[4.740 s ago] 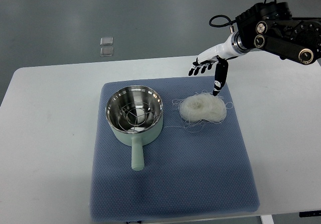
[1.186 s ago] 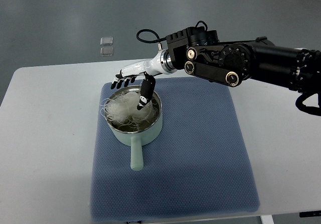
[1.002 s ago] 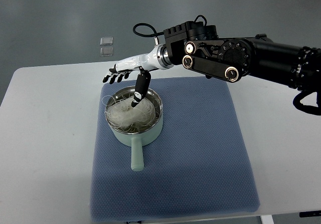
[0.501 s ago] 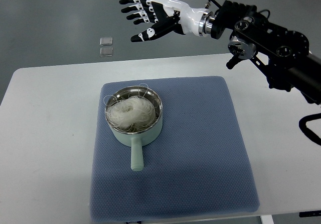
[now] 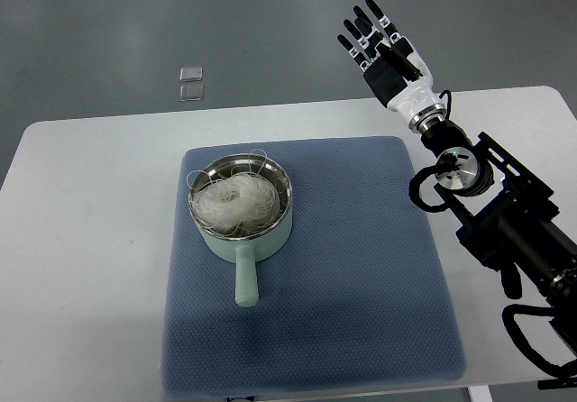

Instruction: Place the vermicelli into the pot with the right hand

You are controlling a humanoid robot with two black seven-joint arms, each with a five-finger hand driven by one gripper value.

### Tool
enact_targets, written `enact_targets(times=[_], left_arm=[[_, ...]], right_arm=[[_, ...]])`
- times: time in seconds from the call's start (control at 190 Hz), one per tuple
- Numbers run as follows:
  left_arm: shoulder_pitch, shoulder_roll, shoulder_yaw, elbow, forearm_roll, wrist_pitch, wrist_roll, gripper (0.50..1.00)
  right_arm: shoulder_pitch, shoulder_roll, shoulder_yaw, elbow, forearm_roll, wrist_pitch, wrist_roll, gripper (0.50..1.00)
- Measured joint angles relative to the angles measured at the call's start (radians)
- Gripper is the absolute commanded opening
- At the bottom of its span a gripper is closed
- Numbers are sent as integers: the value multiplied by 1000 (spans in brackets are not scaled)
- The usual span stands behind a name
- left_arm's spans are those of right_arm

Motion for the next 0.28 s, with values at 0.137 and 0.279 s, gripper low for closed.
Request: enact_targets(times=[0.137,0.279], left_arm=[[0,0,0,-12,0,0,3,1000],[0,0,0,-16,-1,0,3,1000]], right_arm=[[-7,2,1,-4,1,-1,17,930],[-12,2,1,-5,1,-1,18,930]])
